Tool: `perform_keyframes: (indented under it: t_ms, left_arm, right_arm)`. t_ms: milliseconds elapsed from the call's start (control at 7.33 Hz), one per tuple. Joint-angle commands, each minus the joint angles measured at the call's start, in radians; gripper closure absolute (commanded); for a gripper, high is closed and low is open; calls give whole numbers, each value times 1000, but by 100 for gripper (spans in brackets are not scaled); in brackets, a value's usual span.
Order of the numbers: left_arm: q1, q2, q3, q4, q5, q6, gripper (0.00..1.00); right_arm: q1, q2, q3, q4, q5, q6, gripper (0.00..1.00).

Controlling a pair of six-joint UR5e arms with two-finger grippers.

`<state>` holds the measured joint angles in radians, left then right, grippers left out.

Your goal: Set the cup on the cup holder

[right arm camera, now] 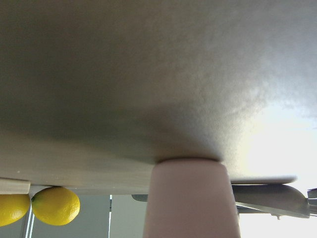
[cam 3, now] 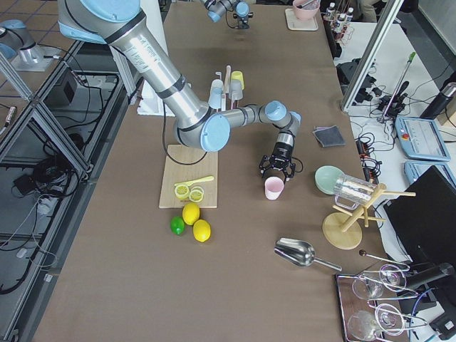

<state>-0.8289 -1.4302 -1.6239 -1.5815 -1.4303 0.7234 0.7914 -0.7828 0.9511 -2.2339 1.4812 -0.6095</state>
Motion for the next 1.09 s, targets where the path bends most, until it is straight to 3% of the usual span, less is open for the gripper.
perform_keyframes:
  t_ms: [0, 273, 682, 818, 955]
  left_arm:
    - [-54, -47, -51, 1, -5, 2, 79]
    - [-108, -134, -94, 5, -12, -2, 82]
    - [-107, -145, -250, 2, -12, -13, 82]
    - [-107, -147, -286, 2, -12, -13, 82]
    - [-110, -154, -312, -21, -12, -50, 87]
  right_arm:
    - [6, -16, 8, 3, -5, -21, 0]
    - [6, -27, 11, 6, -7, -21, 0]
    - [8, -35, 12, 17, -25, -33, 0]
    - [8, -35, 20, 17, -27, -42, 9]
    - [9, -48, 43, 17, -27, -47, 27]
